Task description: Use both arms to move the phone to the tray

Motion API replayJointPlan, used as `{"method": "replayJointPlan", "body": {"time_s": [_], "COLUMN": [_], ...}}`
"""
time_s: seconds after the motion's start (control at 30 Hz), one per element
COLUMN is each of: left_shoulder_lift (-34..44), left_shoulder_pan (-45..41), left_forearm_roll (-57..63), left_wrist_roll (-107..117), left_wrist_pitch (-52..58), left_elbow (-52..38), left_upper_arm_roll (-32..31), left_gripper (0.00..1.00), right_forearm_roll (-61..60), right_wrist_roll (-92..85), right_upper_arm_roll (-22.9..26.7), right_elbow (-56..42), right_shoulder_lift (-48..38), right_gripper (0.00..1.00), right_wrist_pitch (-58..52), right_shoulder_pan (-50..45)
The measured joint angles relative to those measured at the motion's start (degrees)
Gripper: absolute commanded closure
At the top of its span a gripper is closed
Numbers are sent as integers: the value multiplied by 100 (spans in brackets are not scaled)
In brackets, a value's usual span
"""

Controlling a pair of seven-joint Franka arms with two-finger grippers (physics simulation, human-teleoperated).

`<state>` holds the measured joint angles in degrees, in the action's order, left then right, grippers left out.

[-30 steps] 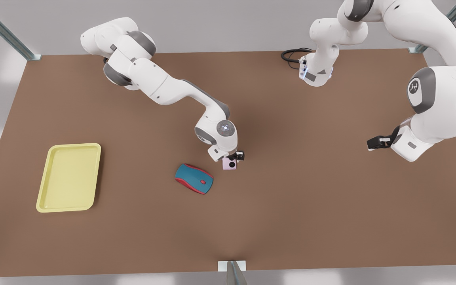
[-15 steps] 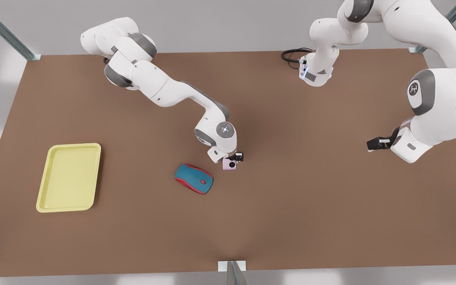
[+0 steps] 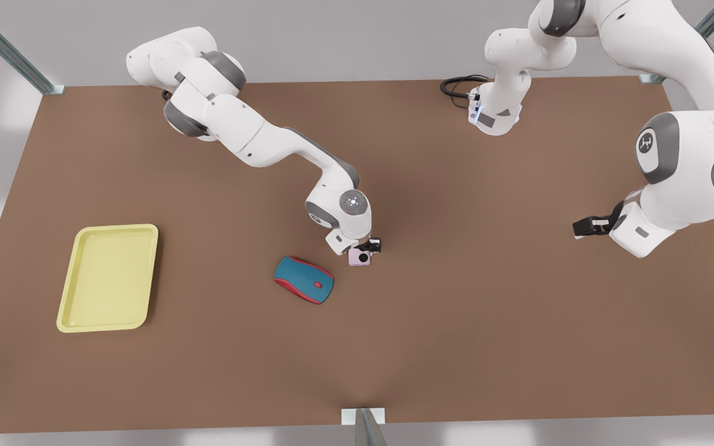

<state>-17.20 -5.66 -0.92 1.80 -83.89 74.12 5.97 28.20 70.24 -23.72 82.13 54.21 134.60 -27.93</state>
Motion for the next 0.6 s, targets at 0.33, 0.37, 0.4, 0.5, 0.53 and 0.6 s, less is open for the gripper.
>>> {"method": "replayJointPlan", "body": {"time_s": [0.33, 0.37, 0.4, 0.5, 0.53, 0.6], "left_shoulder_lift": [-14, -16, -17, -24, -26, -27], "left_shoulder_pan": [3, 3, 3, 3, 3, 3], "left_forearm_roll": [-6, -7, -8, -13, -14, -15], "left_wrist_roll": [-5, -5, -5, -7, -7, -8], "left_wrist_pitch": [-20, -22, -24, -31, -33, -35], "left_elbow": [0, 0, 0, -2, -3, -7], "left_upper_arm_roll": [35, 35, 35, 35, 35, 35], "left_gripper": [0, 0, 0, 0, 0, 0], "right_forearm_roll": [-4, -5, -6, -7, -8, -8], "right_wrist_roll": [-37, -42, -46, -56, -60, -67], "right_upper_arm_roll": [10, 10, 9, 14, 14, 12], "right_elbow": [14, 15, 15, 21, 23, 25], "right_shoulder_lift": [-29, -32, -33, -37, -44, -50], "right_gripper": [19, 19, 19, 19, 20, 20], "right_wrist_pitch": [15, 17, 19, 23, 23, 23], "right_shoulder_pan": [9, 12, 14, 15, 16, 20]}}
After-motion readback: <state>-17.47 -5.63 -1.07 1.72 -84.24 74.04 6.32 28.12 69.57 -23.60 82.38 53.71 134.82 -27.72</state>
